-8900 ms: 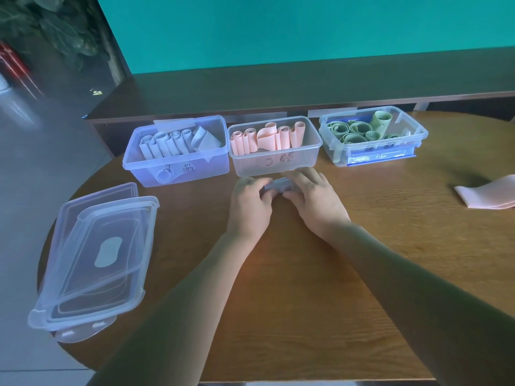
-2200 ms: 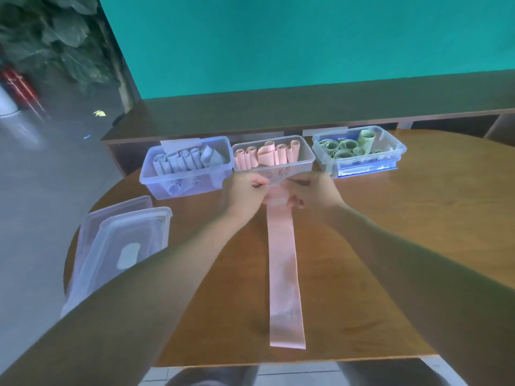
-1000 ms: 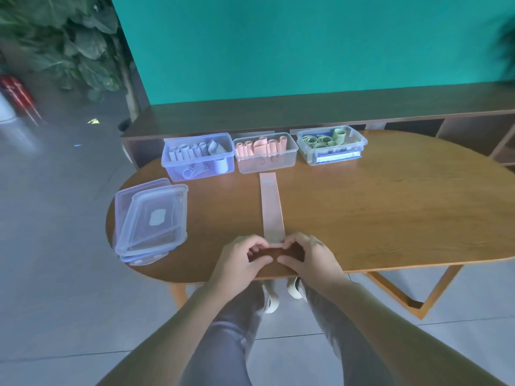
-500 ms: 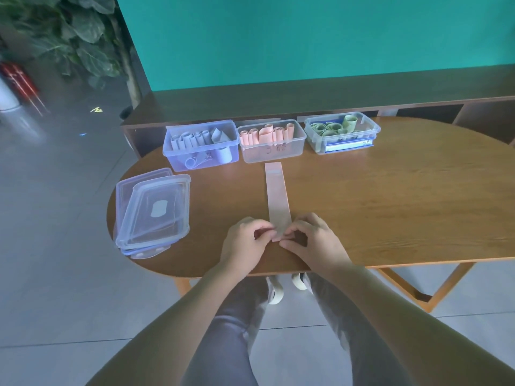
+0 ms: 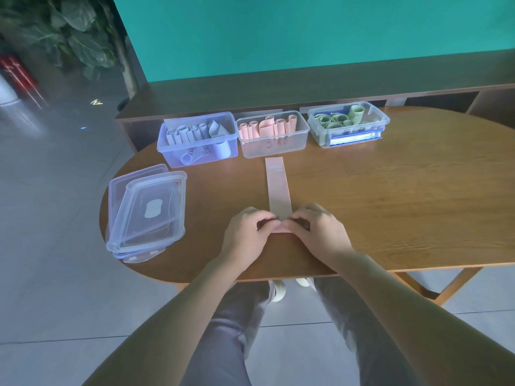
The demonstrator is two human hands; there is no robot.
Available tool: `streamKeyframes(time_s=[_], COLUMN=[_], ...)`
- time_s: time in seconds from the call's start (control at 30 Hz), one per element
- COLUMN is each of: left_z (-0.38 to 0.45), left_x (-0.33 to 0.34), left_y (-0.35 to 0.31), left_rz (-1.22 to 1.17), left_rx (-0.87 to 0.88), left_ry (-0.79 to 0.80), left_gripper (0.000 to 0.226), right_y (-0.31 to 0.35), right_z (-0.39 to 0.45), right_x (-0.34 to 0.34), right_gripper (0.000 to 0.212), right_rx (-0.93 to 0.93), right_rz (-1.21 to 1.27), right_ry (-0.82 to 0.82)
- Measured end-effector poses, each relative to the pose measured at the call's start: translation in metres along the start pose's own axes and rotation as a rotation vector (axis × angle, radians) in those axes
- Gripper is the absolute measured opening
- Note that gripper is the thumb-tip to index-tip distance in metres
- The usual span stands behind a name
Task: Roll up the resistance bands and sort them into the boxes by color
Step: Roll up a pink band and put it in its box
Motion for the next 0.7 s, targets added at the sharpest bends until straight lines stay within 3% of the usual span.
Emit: streamKeyframes(time_s=[0.13,0.27,0.43,0.57,0.7], left_z=[0.004,0.002,0.000,0.002,0.006], left_x=[0.002,-0.001,0.001,-0.001,-0.001], left_y=[0.007,0.004,-0.001,0.001,0.006], left_rz=[-0.022,-0.037,-0.007,0.047,0.067], left_rx=[-0.071,-0.041,0.022,0.016,-0.028], left_ry=[-0.020,-0.038,0.045,-0.007,-0.038], left_gripper=[0.012,0.006,0.023,0.020,0.023], right_y=[-0.002,-0.002,-0.004,-0.005,-0.002], right_z=[0.001,0.000,0.008,0.015,0.019], right_x=[-0.004,-0.001,-0.002,-0.004,-0.005], right_gripper=[0.032,0.018,0.028,0.035,0.024], right_rx=[-0.015,-0.055,-0.043,-0.029,-0.038], right_rz=[0.060,0.075,0.070,0.053,0.058], right_ry=[-0.016,0.050,0.018,0.005,0.005])
Point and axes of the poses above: each hand's wrist, its own z-axis towards the middle knuckle, its own x-axis out of the palm, y = z × x, the point moved 10 cm from there along z, towards the middle knuckle, and after that the axes turned 10 degrees about x, right-handed, at the moved point
